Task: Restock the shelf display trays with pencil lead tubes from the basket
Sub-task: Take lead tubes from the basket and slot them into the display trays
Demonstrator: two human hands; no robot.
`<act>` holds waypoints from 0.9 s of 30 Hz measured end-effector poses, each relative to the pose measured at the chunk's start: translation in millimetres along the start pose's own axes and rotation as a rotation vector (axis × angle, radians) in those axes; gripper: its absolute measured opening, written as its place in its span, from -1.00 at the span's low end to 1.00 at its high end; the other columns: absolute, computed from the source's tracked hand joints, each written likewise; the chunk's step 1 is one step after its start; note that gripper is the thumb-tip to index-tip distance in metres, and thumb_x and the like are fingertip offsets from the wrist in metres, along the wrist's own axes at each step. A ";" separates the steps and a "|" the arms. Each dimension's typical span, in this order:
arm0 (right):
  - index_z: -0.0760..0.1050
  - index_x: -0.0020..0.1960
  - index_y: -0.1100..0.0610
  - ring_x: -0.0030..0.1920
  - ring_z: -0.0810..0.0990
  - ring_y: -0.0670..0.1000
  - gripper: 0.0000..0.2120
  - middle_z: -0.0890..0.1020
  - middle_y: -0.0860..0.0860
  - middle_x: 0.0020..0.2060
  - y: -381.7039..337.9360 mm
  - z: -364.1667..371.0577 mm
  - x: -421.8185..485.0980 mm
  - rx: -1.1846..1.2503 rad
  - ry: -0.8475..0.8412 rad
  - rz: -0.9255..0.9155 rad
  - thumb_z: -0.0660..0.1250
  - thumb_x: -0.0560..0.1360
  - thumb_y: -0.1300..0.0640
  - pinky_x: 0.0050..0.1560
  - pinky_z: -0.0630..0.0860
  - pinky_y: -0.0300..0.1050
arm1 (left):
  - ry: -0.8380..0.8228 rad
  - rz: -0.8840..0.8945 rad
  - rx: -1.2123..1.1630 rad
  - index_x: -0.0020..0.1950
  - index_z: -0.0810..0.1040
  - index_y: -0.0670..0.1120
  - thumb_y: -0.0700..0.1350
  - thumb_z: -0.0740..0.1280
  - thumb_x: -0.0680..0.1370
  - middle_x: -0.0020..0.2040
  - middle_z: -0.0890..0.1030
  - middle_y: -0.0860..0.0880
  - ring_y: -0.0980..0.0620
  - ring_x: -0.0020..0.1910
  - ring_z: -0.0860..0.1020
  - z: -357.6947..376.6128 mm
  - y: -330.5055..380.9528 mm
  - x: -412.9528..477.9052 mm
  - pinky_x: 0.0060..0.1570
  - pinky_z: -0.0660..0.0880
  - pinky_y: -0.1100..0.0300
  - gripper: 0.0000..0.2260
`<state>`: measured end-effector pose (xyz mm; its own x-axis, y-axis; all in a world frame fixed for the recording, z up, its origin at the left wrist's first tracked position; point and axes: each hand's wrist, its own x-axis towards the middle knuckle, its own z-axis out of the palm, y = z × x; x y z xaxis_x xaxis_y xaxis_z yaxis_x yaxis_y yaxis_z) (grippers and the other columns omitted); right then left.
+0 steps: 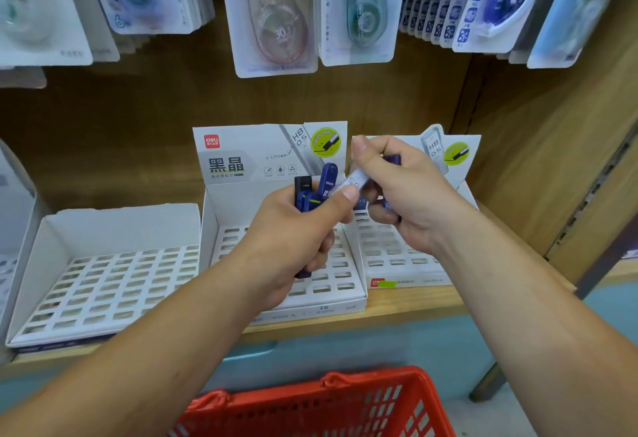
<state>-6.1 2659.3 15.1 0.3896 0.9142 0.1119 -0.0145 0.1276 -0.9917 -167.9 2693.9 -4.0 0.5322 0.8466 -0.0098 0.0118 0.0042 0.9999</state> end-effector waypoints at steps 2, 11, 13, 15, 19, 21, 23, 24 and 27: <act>0.56 -0.04 0.14 -0.41 0.31 -0.03 -0.80 0.49 0.08 -0.33 -3.1 -7.8 -1.0 0.009 0.001 -0.016 0.46 0.56 0.01 -0.50 0.13 -0.22 | 0.026 0.035 0.017 -0.04 0.63 -0.17 0.03 0.46 0.58 -0.40 0.48 -0.11 0.06 -0.57 0.31 1.8 3.1 -1.4 -0.58 0.27 0.26 -0.74; 0.74 -0.09 0.09 -0.27 0.63 -0.17 -0.83 0.71 -0.01 -0.31 -15.5 -46.4 0.5 -0.464 -0.163 -0.219 0.60 0.40 0.31 -0.19 0.55 -0.32 | 0.080 0.119 0.266 0.01 0.64 -0.09 -0.04 0.53 0.54 -0.42 0.53 -0.02 0.05 -0.49 0.44 19.1 32.5 31.5 -0.49 0.35 0.21 -0.84; 0.73 -0.10 0.10 -0.32 0.60 -0.22 -0.85 0.69 -0.08 -0.33 -11.8 -52.9 5.2 -0.443 -0.108 -0.234 0.58 0.43 0.31 -0.29 0.49 -0.40 | 0.072 0.112 0.311 0.00 0.65 -0.06 -0.02 0.54 0.54 -0.42 0.56 -0.01 0.07 -0.48 0.46 25.4 35.5 39.7 -0.48 0.39 0.20 -0.84; 0.72 -0.12 0.06 -0.35 0.58 -0.24 -0.86 0.68 -0.11 -0.31 -2.8 -61.5 10.6 -0.408 -0.024 -0.206 0.59 0.44 0.27 -0.33 0.46 -0.40 | 0.112 0.132 0.345 -0.02 0.67 -0.04 -0.04 0.53 0.54 -0.42 0.57 0.04 0.11 -0.48 0.47 28.6 32.0 45.2 -0.48 0.43 0.24 -0.89; 0.67 -0.14 0.02 -0.38 0.57 -0.17 -0.83 0.69 0.04 -0.28 26.1 -71.0 17.2 -0.378 0.146 -0.158 0.61 0.42 0.23 -0.32 0.50 -0.26 | 0.188 0.194 0.494 -0.10 0.65 -0.11 -0.08 0.56 0.50 -0.33 0.58 -0.01 0.19 -0.47 0.46 26.6 9.2 43.2 -0.44 0.46 0.34 -0.85; 0.63 -0.15 0.03 -0.42 0.54 -0.12 -0.82 0.67 0.12 -0.30 35.1 -70.7 20.1 -0.362 0.191 -0.153 0.60 0.44 0.24 -0.36 0.51 -0.21 | 0.185 0.165 0.517 -0.11 0.63 -0.12 -0.08 0.61 0.45 -0.33 0.58 0.00 0.19 -0.45 0.47 25.6 -1.6 38.6 -0.38 0.47 0.34 -0.80; 0.63 -0.15 0.02 -0.41 0.54 -0.13 -0.82 0.66 0.03 -0.34 39.0 -69.6 24.0 -0.365 0.202 -0.152 0.59 0.44 0.24 -0.36 0.51 -0.23 | 0.190 0.108 0.501 -0.10 0.61 -0.14 -0.07 0.65 0.40 -0.35 0.56 0.02 0.17 -0.47 0.46 26.0 -9.1 35.4 -0.42 0.46 0.31 -0.72; 0.65 -0.15 0.02 -0.36 0.56 -0.13 -0.83 0.67 -0.03 -0.32 40.4 -68.8 25.9 -0.363 0.203 -0.144 0.60 0.43 0.23 -0.32 0.52 -0.22 | 0.195 0.078 0.476 -0.09 0.60 -0.15 -0.06 0.66 0.38 -0.37 0.55 0.03 0.15 -0.49 0.45 26.8 -11.7 34.5 -0.46 0.44 0.30 -0.69; 0.69 -0.13 0.02 -0.23 0.62 -0.06 -0.83 0.71 -0.03 -0.20 46.5 -65.7 29.1 -0.373 0.209 -0.108 0.64 0.39 0.20 -0.16 0.56 -0.14 | 0.209 -0.006 0.345 -0.07 0.57 -0.17 -0.07 0.68 0.37 -0.45 0.50 0.07 0.13 -0.58 0.38 28.0 -16.6 33.4 -0.55 0.37 0.30 -0.65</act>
<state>65.0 2666.5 -31.9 0.5492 0.8007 0.2393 0.3549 0.0358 -0.9342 -126.7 2707.2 -21.1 0.3478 0.9373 0.0217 0.3167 -0.1392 0.9383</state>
